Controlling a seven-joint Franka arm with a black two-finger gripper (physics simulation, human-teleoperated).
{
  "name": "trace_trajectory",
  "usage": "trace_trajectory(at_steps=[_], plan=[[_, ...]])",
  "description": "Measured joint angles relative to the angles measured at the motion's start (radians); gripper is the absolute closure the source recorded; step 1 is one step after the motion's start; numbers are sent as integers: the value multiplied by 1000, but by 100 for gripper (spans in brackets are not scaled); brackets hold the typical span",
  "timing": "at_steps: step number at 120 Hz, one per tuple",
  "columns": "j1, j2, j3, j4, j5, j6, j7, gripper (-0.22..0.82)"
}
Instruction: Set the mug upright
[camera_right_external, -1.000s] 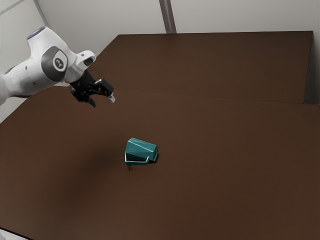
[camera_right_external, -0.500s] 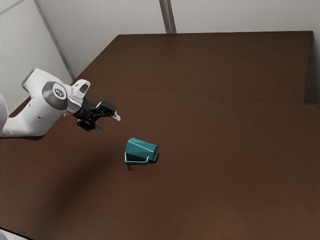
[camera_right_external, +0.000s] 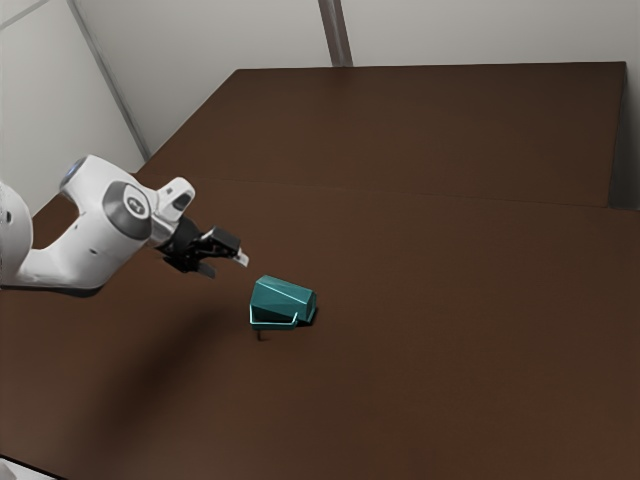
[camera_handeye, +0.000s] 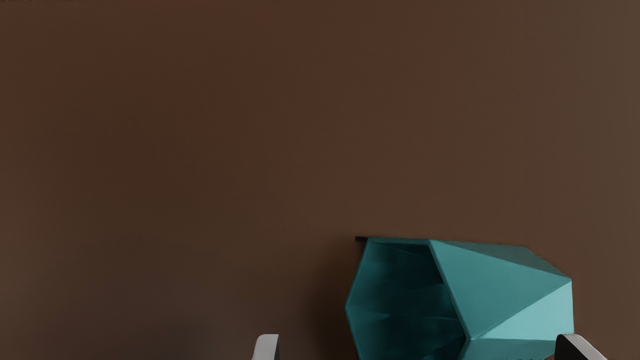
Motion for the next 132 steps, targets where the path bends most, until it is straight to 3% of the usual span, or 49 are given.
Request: trace_trajectory(at_steps=[79,132], plan=[[-102,60,-61,-45,-227,100,149,3],[-30,66,-107,-50,-274,109,189,13]])
